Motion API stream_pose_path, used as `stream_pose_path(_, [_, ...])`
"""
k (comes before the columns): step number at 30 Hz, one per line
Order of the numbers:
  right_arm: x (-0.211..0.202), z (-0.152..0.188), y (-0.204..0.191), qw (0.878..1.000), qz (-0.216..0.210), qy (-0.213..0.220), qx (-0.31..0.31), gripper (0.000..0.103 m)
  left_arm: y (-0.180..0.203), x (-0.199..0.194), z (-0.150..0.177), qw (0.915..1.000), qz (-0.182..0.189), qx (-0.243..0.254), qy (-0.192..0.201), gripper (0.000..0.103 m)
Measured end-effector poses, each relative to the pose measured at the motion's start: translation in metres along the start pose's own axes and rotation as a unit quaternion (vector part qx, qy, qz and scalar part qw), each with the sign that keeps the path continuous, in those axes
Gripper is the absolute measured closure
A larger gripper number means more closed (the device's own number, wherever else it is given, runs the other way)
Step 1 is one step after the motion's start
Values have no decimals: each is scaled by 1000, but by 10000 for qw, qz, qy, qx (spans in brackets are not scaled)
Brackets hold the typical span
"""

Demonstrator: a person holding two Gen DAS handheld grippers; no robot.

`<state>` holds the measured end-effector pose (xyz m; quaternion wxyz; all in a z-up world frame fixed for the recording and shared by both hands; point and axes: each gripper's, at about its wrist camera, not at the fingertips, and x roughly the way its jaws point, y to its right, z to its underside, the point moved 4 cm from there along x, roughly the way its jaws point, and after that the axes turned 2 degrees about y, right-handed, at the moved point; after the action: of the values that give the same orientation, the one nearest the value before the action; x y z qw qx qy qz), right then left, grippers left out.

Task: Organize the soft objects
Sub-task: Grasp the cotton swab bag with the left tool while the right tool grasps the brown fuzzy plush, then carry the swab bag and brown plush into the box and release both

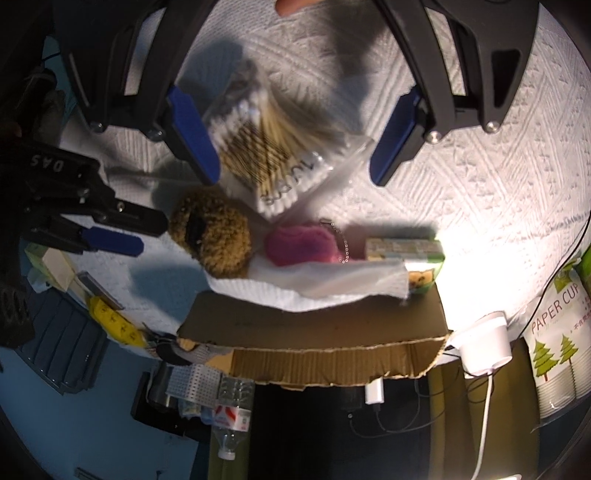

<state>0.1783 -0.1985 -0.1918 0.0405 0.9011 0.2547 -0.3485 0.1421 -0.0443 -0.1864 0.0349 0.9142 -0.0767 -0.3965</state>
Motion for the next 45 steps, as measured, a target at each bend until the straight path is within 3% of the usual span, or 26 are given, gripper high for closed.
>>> stream_pose_path(2, [0, -6, -5, 9997, -219, 76, -116, 47, 1, 6, -1, 9999, 78, -61, -109, 18])
stream_pose_path(6, [8, -14, -9, 9988, -425, 74, -226, 47, 7, 22, -2, 9992, 98, 48, -388, 6])
stream_pose_path(14, [25, -14, -24, 9952, -900, -132, -371, 47, 11, 21, 0, 9984, 81, 224, -520, 5])
stream_pose_path(16, [30, -13, -30, 9944, -934, -221, -451, 47, 11, 18, 2, 9982, 95, 272, -519, 7])
stream_pose_path(20, [34, -11, -34, 9943, -894, -276, -506, 48, 8, 12, 5, 9986, 160, 290, -418, 25])
stream_pose_path(23, [32, -12, -34, 9942, -934, -249, -467, 62, 7, 7, 7, 9986, 230, 296, -385, 34])
stream_pose_path(27, [22, -12, -37, 9949, -868, -146, -499, 65, 7, -1, 7, 9985, 321, 321, -290, 44])
stream_pose_path(45, [-45, -30, -44, 9953, -477, 504, -679, 65, -11, -55, -13, 9986, 380, 178, 334, 47])
